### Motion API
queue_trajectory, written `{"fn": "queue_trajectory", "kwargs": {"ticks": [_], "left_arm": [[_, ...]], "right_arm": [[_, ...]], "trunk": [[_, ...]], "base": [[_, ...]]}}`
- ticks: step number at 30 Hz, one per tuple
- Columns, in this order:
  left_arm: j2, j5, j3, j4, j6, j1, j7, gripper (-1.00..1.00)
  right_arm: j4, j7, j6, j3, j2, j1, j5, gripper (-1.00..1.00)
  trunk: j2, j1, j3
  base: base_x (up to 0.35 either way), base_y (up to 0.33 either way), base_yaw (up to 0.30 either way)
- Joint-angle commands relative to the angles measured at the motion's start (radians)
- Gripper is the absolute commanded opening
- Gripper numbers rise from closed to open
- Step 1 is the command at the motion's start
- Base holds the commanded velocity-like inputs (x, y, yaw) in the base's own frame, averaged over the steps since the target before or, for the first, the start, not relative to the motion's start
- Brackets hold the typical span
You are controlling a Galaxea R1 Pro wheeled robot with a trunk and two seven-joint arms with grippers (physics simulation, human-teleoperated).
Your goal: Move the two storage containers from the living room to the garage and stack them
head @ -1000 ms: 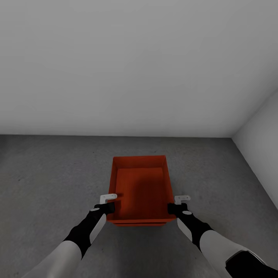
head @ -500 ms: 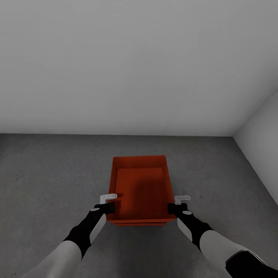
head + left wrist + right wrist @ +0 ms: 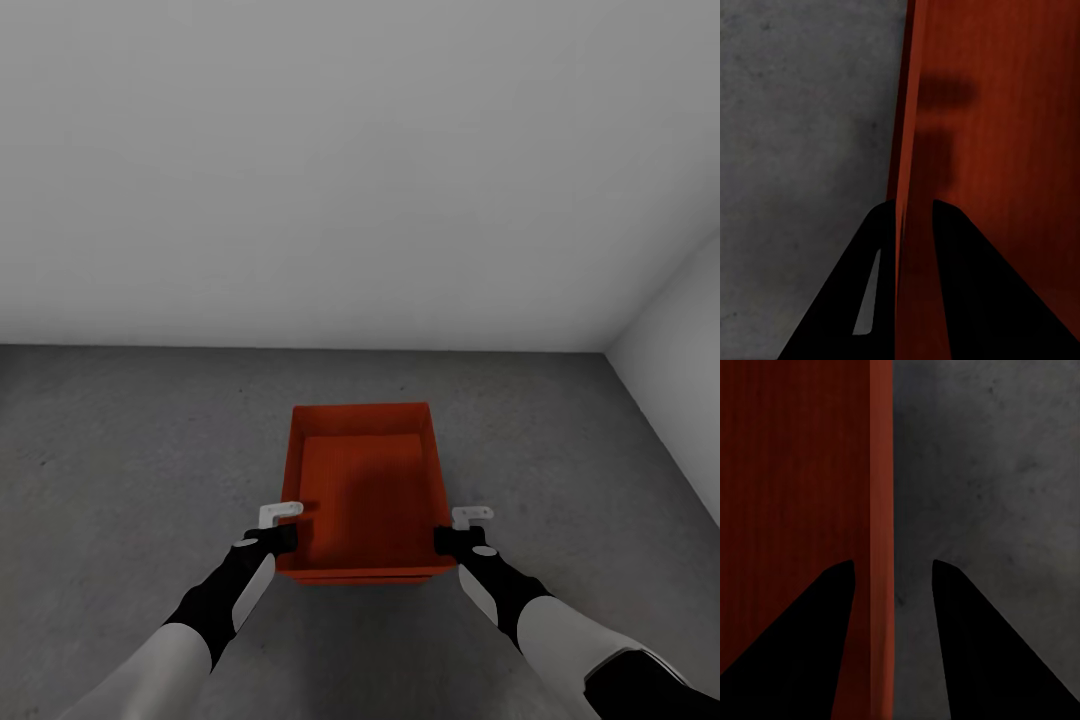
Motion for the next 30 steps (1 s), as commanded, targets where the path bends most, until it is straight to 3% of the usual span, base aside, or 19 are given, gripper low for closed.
{"fn": "queue_trajectory", "kwargs": {"ticks": [1, 13, 30], "left_arm": [[0.002, -0.024, 0.061, -0.005, 0.006, -0.001, 0.017, -1.0], [0.002, -0.024, 0.061, -0.005, 0.006, -0.001, 0.017, -1.0], [0.002, -0.023, 0.061, -0.006, 0.006, -0.001, 0.017, -1.0]], "right_arm": [[0.013, -0.018, -0.004, -0.017, -0.005, -0.001, -0.013, -1.0], [0.013, -0.018, -0.004, -0.017, -0.005, -0.001, -0.014, -1.0], [0.014, -0.018, -0.001, -0.018, -0.005, -0.001, -0.013, -1.0]], "trunk": [[-0.008, 0.004, -0.004], [-0.092, 0.05, -0.041], [-0.092, 0.05, -0.041]], "base": [[0.0, 0.0, 0.0], [0.0, 0.0, 0.0], [0.0, 0.0, 0.0]]}}
